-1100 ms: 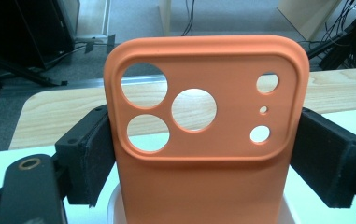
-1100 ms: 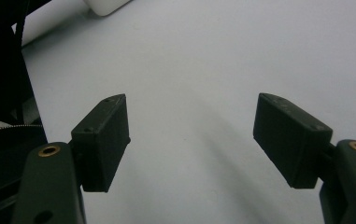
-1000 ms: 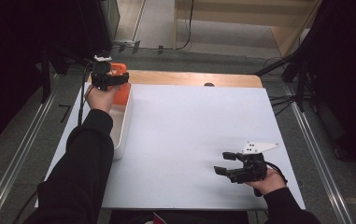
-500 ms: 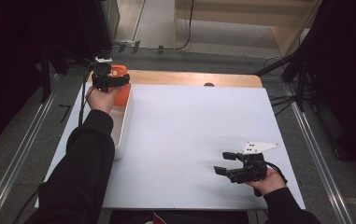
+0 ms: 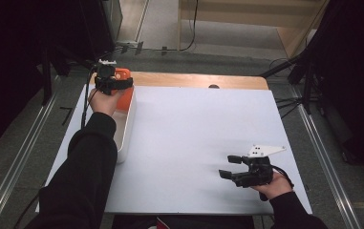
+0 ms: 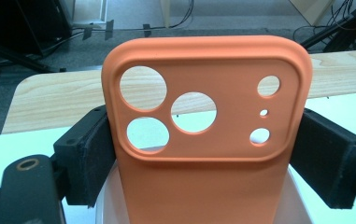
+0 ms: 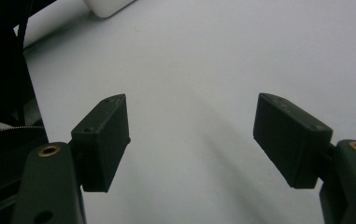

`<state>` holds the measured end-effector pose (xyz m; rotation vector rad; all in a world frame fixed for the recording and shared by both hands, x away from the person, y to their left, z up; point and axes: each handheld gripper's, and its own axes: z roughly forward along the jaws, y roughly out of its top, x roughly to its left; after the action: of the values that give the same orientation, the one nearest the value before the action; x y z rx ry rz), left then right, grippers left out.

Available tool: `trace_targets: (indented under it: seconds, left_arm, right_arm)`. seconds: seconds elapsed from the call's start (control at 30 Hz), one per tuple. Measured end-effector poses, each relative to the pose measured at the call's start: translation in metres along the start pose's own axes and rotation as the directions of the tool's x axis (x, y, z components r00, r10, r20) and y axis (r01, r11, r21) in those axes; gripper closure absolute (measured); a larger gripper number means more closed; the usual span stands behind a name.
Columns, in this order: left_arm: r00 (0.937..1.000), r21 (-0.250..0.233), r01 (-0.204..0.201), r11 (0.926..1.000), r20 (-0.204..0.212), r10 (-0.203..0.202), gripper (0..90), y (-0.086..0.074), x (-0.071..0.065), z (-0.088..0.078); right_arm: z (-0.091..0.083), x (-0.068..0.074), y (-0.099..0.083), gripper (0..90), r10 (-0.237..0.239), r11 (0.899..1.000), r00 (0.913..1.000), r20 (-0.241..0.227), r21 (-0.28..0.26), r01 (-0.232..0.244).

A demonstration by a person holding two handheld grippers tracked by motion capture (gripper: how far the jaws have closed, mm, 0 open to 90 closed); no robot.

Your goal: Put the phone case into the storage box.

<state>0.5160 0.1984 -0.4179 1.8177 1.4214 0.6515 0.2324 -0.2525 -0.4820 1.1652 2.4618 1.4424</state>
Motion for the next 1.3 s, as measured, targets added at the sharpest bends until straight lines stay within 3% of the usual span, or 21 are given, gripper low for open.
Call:
trace_targets:
  seconds: [0.73,0.93,1.03,1.13,1.3]
  left_arm:
    - [0.9999,0.03,-0.016,0.9994,-0.007,0.016,14.3,-0.001,-0.0011,0.0024]
    - [0.9988,0.04,-0.034,0.9986,-0.033,0.035,14.4,-0.0008,-0.0045,0.004]
    - [0.9992,0.04,-0.013,0.9991,-0.037,0.015,14.4,-0.0001,-0.004,0.0047]
    - [0.9992,0.045,-0.027,0.9986,-0.028,0.029,13.7,-0.0003,-0.004,0.0048]
    - [0.9998,0.043,-0.005,0.9991,-0.018,0.006,13.6,0.0003,-0.0017,0.0046]
  right_arm:
    - [0.0001,0.0002,0.0,26.0,-0.002,1.0,1.0,-0.001,0.0,0.002]
    - [0.0003,0.0003,-0.0001,25.9,-0.001,1.0,1.0,-0.002,0.001,0.001]
    - [0.0003,0.0003,0.0,26.0,-0.001,1.0,1.0,-0.001,0.001,0.001]
    - [0.0002,0.0003,-0.0001,26.0,-0.002,1.0,1.0,0.0,0.0,0.002]
    - [0.0,0.0001,-0.0001,26.0,-0.003,1.0,1.0,0.001,-0.001,0.003]
